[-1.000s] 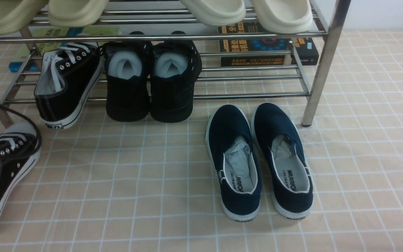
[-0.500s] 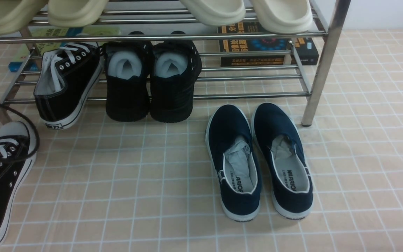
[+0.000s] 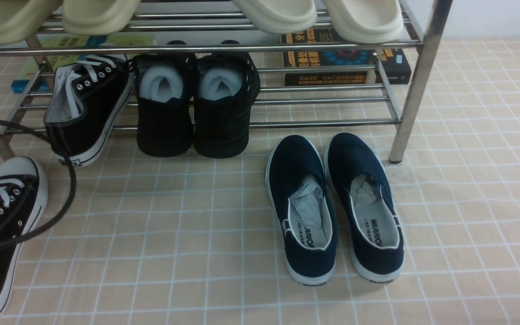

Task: Take the shoes off the shelf from the light coffee tablecloth by hand.
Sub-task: 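Grasp the leftmost shoe on the bottom shelf of the shoe rack with the left gripper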

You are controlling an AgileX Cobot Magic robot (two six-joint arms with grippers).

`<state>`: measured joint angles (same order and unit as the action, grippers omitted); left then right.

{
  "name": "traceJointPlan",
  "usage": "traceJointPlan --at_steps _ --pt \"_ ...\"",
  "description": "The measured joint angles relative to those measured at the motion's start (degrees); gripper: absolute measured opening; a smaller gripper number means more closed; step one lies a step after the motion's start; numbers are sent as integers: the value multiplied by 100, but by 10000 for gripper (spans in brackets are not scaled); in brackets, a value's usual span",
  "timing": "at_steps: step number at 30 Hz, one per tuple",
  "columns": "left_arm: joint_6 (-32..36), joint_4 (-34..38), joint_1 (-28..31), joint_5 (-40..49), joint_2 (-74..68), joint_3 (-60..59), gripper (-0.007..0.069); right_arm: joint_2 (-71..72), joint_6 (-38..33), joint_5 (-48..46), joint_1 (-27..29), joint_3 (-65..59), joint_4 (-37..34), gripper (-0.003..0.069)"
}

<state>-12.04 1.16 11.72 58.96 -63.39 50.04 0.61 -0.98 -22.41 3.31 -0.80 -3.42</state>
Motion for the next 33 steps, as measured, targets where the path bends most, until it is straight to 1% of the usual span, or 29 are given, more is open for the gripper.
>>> traceJointPlan --at_steps 4,6,10,11,13,14,16,18,19,20,22,23,29,33 --pt "75 198 0 -67 -7 0 10 0 0 0 0 0 0 237" --pt "80 225 0 -79 -7 0 29 0 0 0 0 0 0 237" --pt "96 229 0 -122 -7 6 108 0 0 0 0 0 0 237" --pt "96 229 0 -122 -7 6 113 0 0 0 0 0 0 237" --pt "96 236 0 -246 -7 6 169 0 0 0 0 0 0 237" --pt "96 243 0 -274 -7 6 180 0 0 0 0 0 0 237" --pt "96 309 0 -413 -13 45 254 0 0 0 0 0 0 237" --pt "64 400 0 -418 -64 206 300 0 0 0 0 0 0 237" --pt "64 400 0 -418 -64 206 304 0 0 0 0 0 0 237" --pt "-15 465 0 -411 -171 477 338 0 0 0 0 0 0 237" --pt "-90 490 0 -411 -278 705 362 0 0 0 0 0 0 237" --pt "-267 515 0 -417 -523 1121 388 0 0 0 0 0 0 237" --pt "-418 680 0 -572 -1382 2035 412 0 0 0 0 0 0 237" --pt "-411 897 0 -1034 -2147 2449 412 0 0 0 0 0 0 237"
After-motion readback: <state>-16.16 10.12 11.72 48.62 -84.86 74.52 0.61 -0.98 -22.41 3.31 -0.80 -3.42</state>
